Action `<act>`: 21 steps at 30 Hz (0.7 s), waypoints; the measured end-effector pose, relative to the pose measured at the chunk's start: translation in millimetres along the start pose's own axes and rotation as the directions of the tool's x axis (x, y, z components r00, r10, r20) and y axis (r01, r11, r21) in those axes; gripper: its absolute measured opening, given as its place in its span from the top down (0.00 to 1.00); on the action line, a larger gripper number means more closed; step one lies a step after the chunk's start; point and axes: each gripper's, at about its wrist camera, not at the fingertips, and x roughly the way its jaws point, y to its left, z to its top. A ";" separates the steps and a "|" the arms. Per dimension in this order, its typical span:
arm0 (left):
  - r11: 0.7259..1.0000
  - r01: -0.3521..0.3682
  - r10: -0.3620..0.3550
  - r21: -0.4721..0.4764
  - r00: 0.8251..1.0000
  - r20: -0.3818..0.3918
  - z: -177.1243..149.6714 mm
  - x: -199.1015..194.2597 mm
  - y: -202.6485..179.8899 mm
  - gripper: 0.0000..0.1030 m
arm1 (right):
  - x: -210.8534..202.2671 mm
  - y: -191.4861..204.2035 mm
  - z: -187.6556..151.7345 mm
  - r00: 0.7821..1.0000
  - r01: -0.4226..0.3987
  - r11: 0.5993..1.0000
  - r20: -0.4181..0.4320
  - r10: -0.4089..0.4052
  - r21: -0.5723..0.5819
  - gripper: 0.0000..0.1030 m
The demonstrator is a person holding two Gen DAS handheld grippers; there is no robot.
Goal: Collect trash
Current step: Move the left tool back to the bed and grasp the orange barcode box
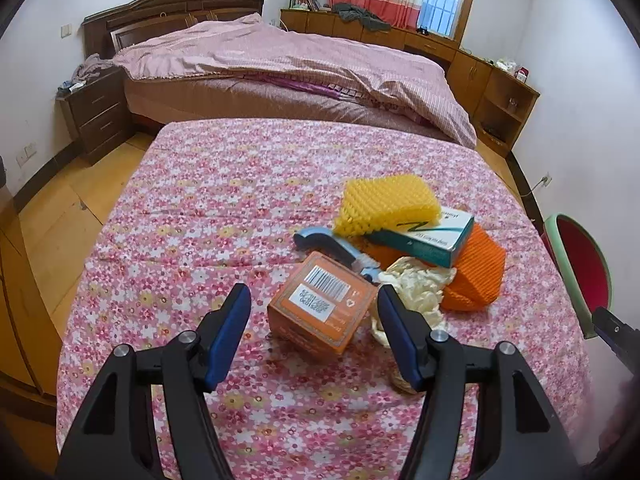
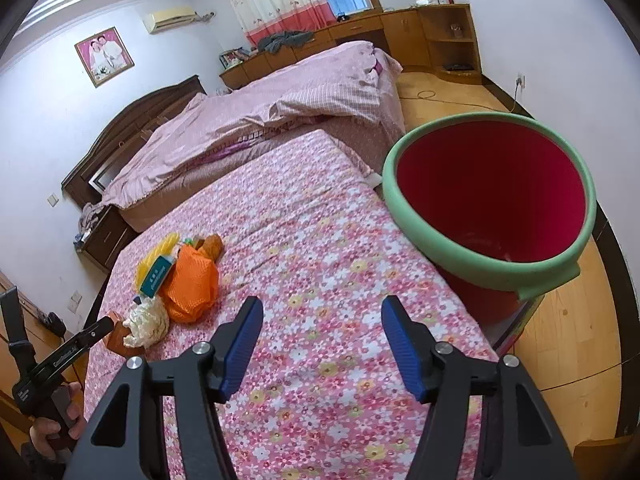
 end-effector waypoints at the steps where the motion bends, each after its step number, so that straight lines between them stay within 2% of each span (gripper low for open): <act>1: 1.000 0.001 -0.001 0.000 1.000 -0.004 -0.8 2.3 -0.9 0.36 | 1.6 1.3 -0.7 1.000 0.000 1.000 -0.005 0.000 -0.002 0.37; 9: 0.999 0.033 -0.034 -0.031 0.999 -0.026 -6.0 17.4 3.6 0.36 | 8.2 15.1 -3.5 0.999 -0.005 0.999 -0.032 0.004 -0.039 0.37; 10: 0.999 0.038 -0.039 -0.033 0.999 -0.025 -6.6 17.6 4.0 0.37 | 9.3 17.8 -3.4 0.999 -0.007 0.999 -0.034 0.005 -0.045 0.37; 11: 0.998 0.045 -0.046 -0.034 0.999 -0.021 -7.3 16.8 4.7 0.43 | 9.8 19.3 -4.1 0.999 -0.009 0.999 -0.036 0.007 -0.049 0.37; 13: 0.998 0.051 -0.051 -0.039 0.999 -0.012 -8.5 14.3 6.9 0.43 | 12.7 24.7 -4.1 0.999 -0.019 0.998 -0.048 0.016 -0.059 0.37; 17: 0.997 0.036 -0.034 -0.066 0.999 0.032 -9.6 1.0 15.4 0.43 | 17.8 37.4 -4.3 0.997 -0.038 0.996 -0.063 0.033 -0.085 0.37; 21: 0.992 -0.017 0.023 -0.127 0.999 0.047 -10.6 -11.5 31.3 0.43 | 24.0 56.1 -4.9 0.995 -0.069 0.990 -0.082 0.059 -0.125 0.37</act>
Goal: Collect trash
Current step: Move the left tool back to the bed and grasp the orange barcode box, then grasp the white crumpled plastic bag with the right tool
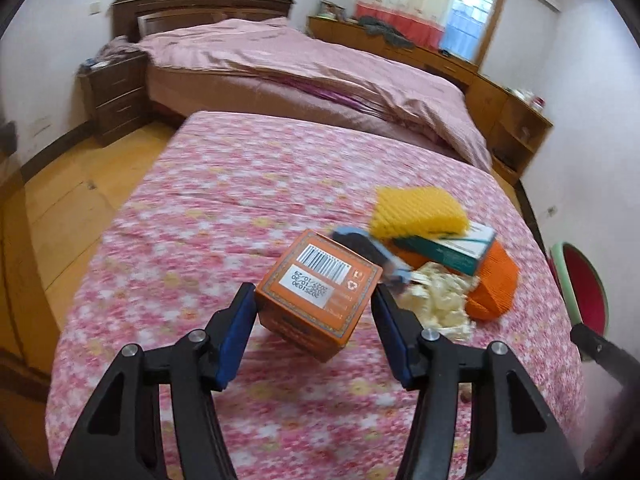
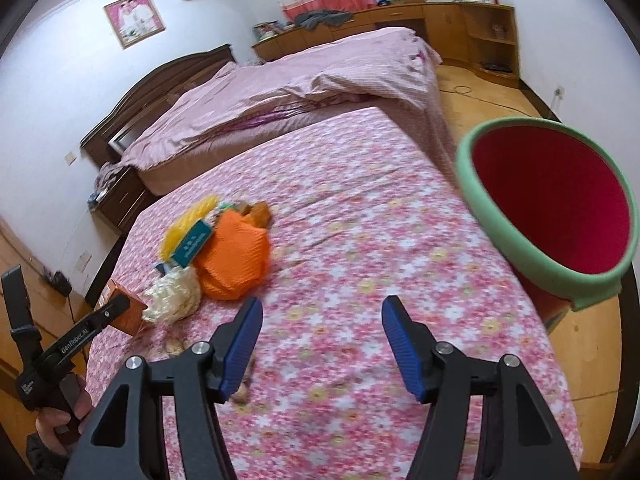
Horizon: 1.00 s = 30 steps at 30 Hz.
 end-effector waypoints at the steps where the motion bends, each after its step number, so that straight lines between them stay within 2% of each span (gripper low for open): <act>1: 1.000 -0.010 0.010 -0.011 1.000 0.000 0.0 -2.1 2.8 0.43 | 1.8 4.6 0.6 1.000 -0.006 1.000 -0.004 0.006 -0.009 0.37; 6: 0.996 -0.072 0.072 -0.054 0.997 0.002 -2.9 -7.1 22.3 0.43 | 14.9 31.8 3.7 0.998 -0.054 0.997 -0.033 0.052 -0.056 0.37; 11: 0.992 -0.099 0.098 -0.078 0.995 -0.007 -12.2 -9.0 37.6 0.43 | 33.1 59.4 4.0 0.993 -0.098 0.991 -0.069 0.092 -0.091 0.37; 20: 0.988 -0.105 0.104 -0.113 0.994 -0.017 -19.6 -9.5 50.9 0.43 | 72.5 104.3 -0.6 0.979 -0.155 0.979 -0.152 0.134 -0.134 0.37; 25: 0.989 -0.102 0.101 -0.109 0.995 -0.014 -20.8 -9.6 50.5 0.43 | 92.9 120.2 -1.3 0.977 -0.154 0.976 -0.171 0.127 -0.156 0.38; 26: 0.989 -0.101 0.100 -0.109 0.995 -0.014 -21.0 -9.6 50.6 0.43 | 96.7 120.9 -1.0 0.976 -0.155 0.976 -0.177 0.127 -0.154 0.40; 28: 0.989 -0.098 0.097 -0.112 0.995 -0.014 -21.1 -9.7 50.9 0.43 | 102.6 122.9 -3.3 0.973 -0.160 0.975 -0.192 0.130 -0.153 0.54; 30: 0.989 -0.097 0.096 -0.113 0.995 -0.014 -21.4 -9.5 50.5 0.43 | 106.8 123.5 -6.3 0.968 -0.174 0.972 -0.207 0.141 -0.154 0.63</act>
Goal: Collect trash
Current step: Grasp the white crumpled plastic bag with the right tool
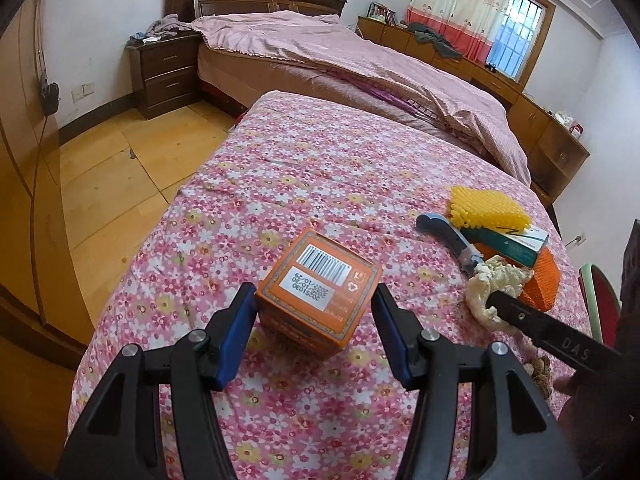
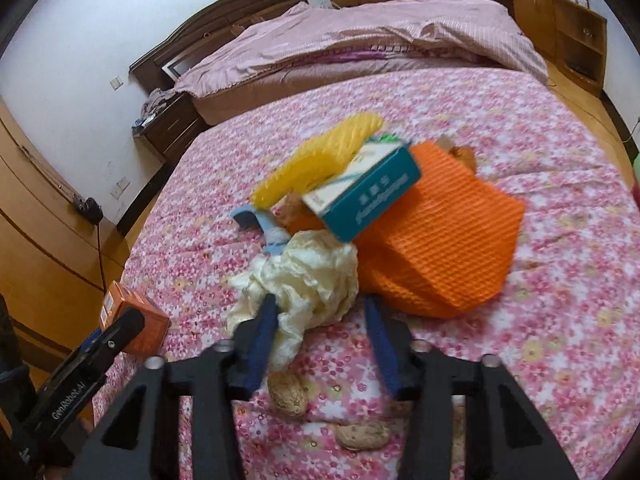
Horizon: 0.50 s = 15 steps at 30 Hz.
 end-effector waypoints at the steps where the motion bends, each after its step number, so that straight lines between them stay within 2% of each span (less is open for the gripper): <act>1: 1.000 0.001 -0.001 0.000 1.000 -0.001 -0.7 -0.7 -0.4 0.43 | 0.5 0.3 -0.9 1.000 -0.012 1.000 -0.002 0.012 -0.004 0.69; 4: 1.000 0.010 -0.010 -0.001 1.000 -0.003 -2.1 -3.5 -2.1 0.43 | -4.9 1.7 -3.7 1.000 -0.013 1.000 0.011 0.014 -0.026 0.81; 6: 1.000 0.018 -0.018 0.006 1.000 -0.005 -2.9 -6.0 -5.6 0.43 | -9.2 -0.3 -4.9 0.999 -0.032 0.999 0.014 0.032 -0.022 0.83; 15: 0.997 0.063 -0.064 0.052 0.998 0.013 -3.3 -25.6 -30.7 0.43 | -51.6 -9.0 -15.7 0.993 -0.083 0.996 0.085 0.084 -0.014 0.84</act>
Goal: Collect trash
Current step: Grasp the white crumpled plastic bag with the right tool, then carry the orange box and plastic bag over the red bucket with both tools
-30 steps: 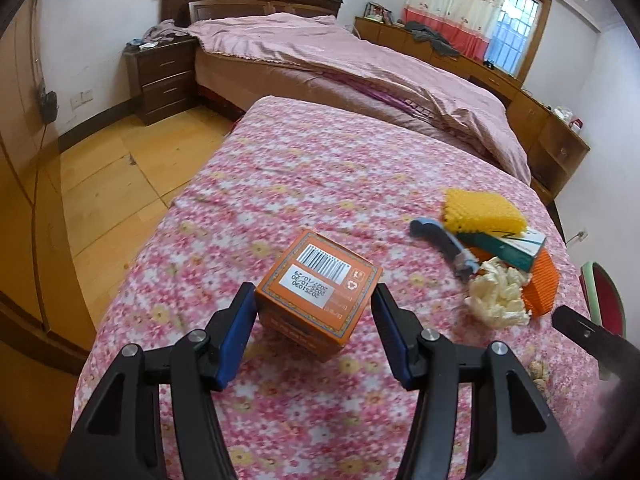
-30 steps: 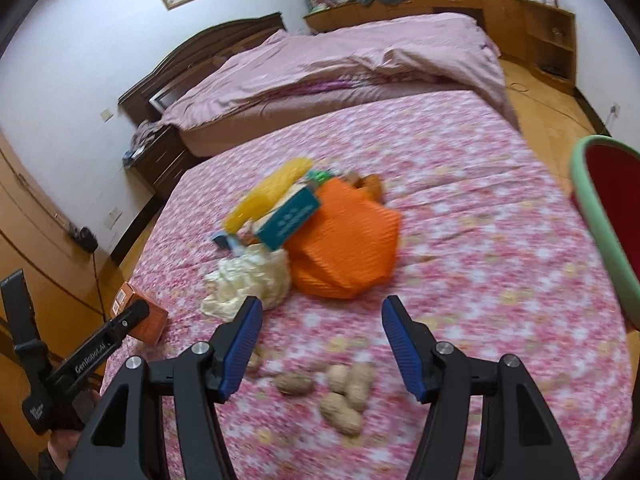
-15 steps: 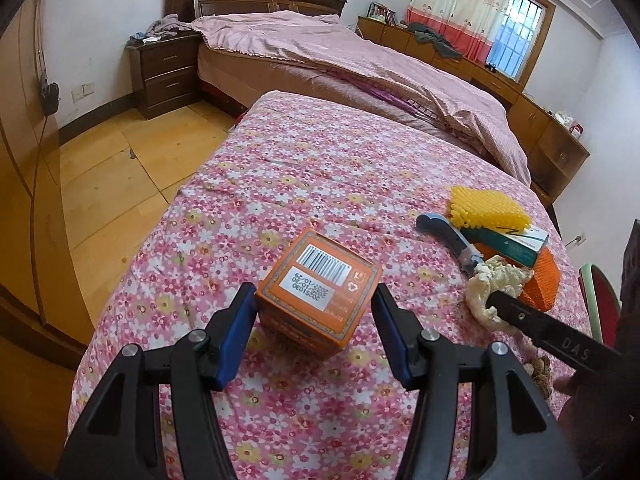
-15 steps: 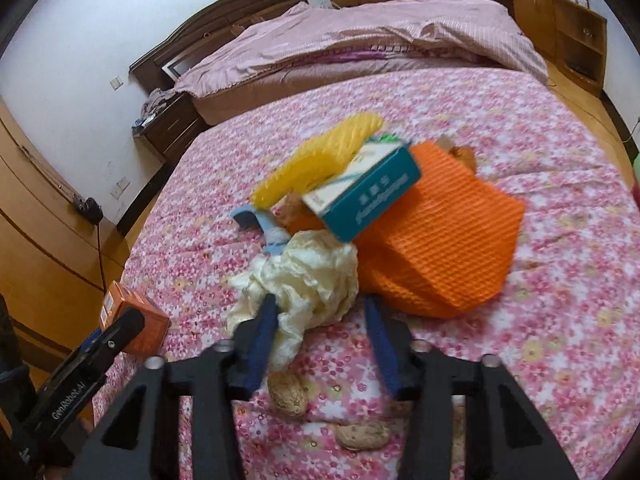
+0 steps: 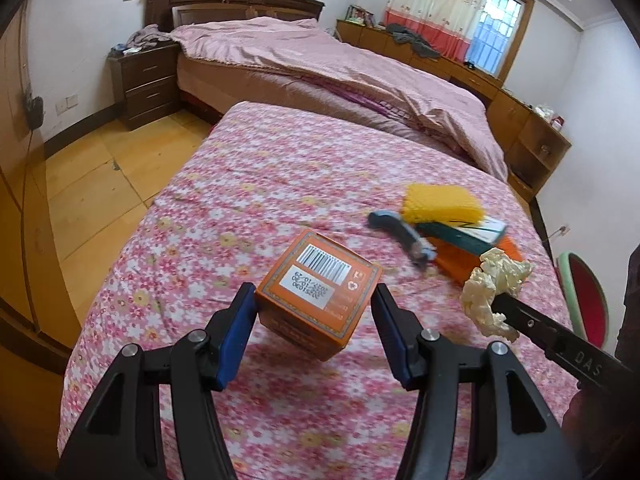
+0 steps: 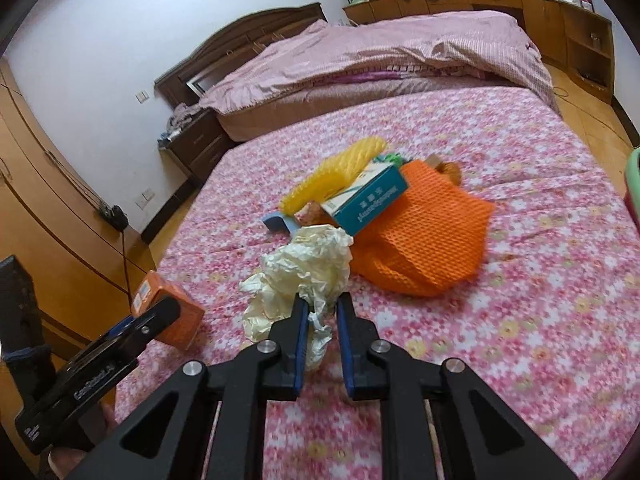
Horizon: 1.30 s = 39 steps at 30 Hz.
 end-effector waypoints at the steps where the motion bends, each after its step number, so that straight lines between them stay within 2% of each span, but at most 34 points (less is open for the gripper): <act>1: 1.000 0.007 -0.007 0.005 1.000 0.000 0.4 -1.1 -3.2 0.43 | -5.2 -1.6 -0.3 1.000 -0.003 1.000 0.009 0.003 0.005 0.84; 9: 0.994 0.082 -0.082 0.066 0.997 -0.012 0.1 -11.6 -44.5 0.43 | -54.8 -31.6 -5.6 0.996 0.009 0.997 0.090 -0.016 0.072 0.84; 20: 0.962 0.205 -0.198 0.181 0.979 -0.057 0.5 -11.9 -122.2 0.43 | -116.1 -95.2 -11.1 0.971 0.100 0.976 0.195 -0.138 0.194 0.84; 30: 0.906 0.301 -0.283 0.297 0.954 -0.101 1.7 -3.5 -208.3 0.43 | -158.7 -164.0 -13.6 0.933 0.178 0.927 0.243 -0.266 0.331 0.84; 39: 0.846 0.370 -0.332 0.384 0.929 -0.163 -4.3 14.1 -283.5 0.43 | -189.6 -228.5 -16.3 0.890 0.243 0.860 0.249 -0.381 0.449 0.84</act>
